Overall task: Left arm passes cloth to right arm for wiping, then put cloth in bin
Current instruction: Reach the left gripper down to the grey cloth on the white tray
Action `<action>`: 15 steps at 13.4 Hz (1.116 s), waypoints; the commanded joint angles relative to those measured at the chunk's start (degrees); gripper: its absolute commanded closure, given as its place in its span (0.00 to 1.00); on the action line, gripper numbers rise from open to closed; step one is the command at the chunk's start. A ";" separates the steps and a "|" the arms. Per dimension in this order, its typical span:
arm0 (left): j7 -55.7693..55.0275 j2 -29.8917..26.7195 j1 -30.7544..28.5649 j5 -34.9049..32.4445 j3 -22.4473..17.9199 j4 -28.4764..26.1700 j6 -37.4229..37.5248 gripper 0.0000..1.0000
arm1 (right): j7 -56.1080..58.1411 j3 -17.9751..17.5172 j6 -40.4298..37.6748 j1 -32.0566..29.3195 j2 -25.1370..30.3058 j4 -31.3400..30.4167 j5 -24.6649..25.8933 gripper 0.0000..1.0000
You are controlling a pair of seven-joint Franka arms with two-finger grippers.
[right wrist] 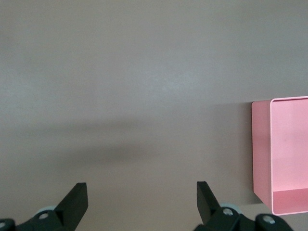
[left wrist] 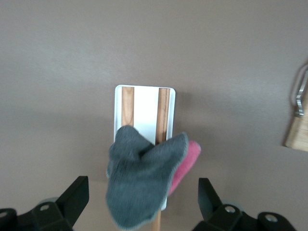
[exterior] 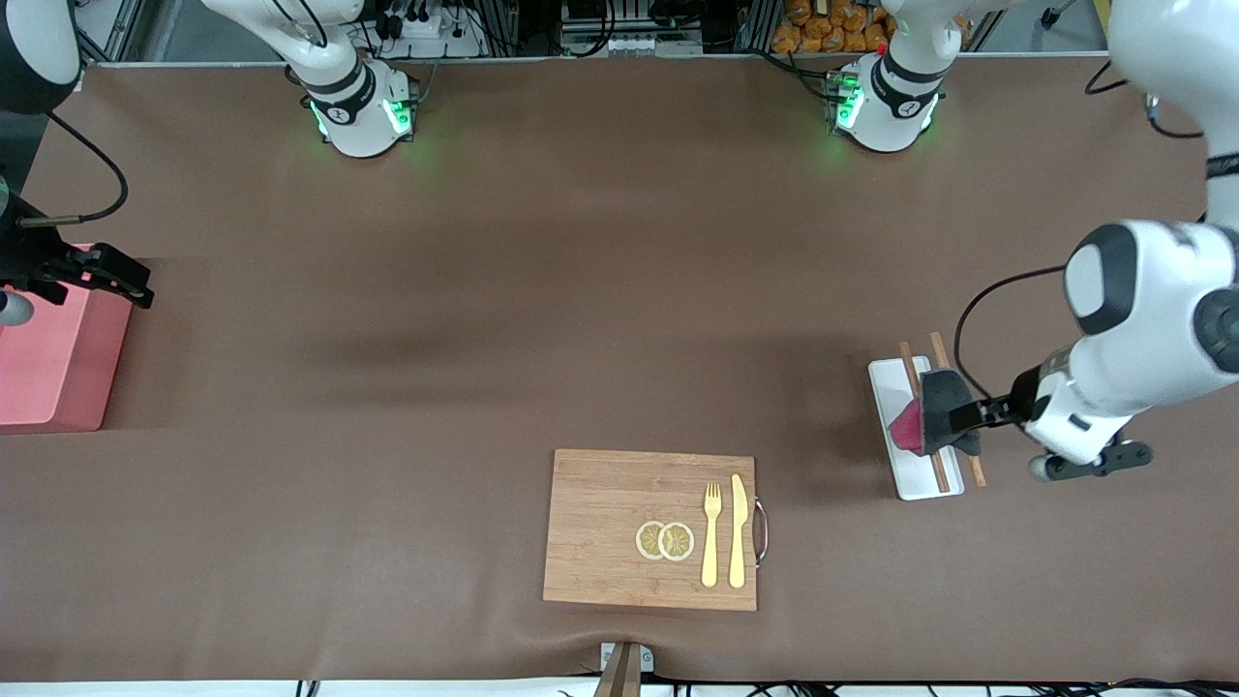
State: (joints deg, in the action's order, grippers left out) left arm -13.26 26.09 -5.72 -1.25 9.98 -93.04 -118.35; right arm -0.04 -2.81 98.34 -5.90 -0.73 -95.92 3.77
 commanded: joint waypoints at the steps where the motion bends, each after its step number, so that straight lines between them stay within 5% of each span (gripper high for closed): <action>1: -0.27 1.76 0.44 -4.70 -0.05 1.02 -0.39 0.03 | -8.44 -0.88 -1.39 0.09 -1.21 1.08 0.28 0.00; 4: -0.62 3.70 0.53 -7.28 0.12 1.46 -0.56 0.20 | -21.64 -1.14 -3.42 2.82 -2.08 1.17 0.10 0.00; 8: -0.71 4.14 0.44 -6.75 0.12 1.46 -0.65 0.38 | -24.92 -1.05 -6.31 2.39 -4.19 2.40 -6.04 0.00; 15: -0.62 4.32 0.44 -6.75 0.21 1.46 -0.65 0.73 | -38.51 -1.14 -11.15 3.70 -5.34 2.40 -9.81 0.00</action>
State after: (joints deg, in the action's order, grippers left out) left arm -13.27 29.75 -5.36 -7.03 10.12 -92.80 -119.12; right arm -33.37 -3.98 88.79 -2.52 -5.27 -95.14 -3.92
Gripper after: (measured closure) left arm 0.670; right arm 0.000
